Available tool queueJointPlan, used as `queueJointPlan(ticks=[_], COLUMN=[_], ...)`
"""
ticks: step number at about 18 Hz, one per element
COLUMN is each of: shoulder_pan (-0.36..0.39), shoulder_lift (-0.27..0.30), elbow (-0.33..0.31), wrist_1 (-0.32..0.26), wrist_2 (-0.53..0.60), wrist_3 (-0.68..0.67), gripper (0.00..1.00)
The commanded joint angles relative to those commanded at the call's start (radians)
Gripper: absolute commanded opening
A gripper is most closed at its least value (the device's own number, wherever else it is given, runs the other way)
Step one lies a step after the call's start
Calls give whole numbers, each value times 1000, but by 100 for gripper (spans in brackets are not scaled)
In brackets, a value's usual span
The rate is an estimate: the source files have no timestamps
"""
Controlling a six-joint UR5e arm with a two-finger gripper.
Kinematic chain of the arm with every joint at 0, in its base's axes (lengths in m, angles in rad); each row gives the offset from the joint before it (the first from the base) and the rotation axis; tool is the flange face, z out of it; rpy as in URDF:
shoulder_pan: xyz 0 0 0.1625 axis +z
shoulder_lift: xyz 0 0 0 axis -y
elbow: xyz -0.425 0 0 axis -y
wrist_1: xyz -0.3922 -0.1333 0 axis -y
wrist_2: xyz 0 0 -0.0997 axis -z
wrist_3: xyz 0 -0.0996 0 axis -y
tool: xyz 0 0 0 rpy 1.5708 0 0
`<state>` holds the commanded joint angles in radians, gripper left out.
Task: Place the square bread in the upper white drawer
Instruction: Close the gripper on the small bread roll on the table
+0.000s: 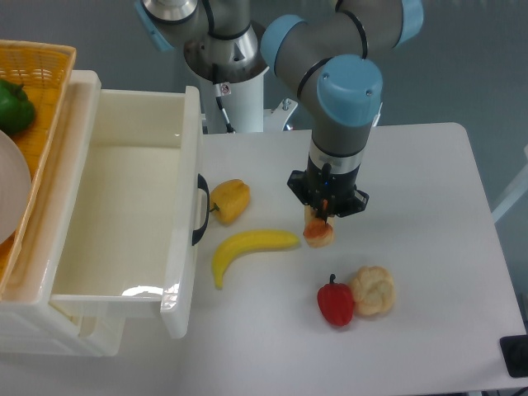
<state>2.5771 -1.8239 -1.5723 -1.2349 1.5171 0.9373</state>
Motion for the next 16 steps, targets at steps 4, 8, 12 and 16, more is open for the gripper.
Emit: queueJointPlan(ticks=[4,8,12,16], shoulder_pan=[5,5,11,12], shoulder_lift=[2,0,8,28], elbow=[3,11,14,35], wrist_1=[0,3,0,0], wrist_2=[-6,-8,-17,-47], wrist_3=[-5,-21,-28,-132], gripper=[0,0,0,0])
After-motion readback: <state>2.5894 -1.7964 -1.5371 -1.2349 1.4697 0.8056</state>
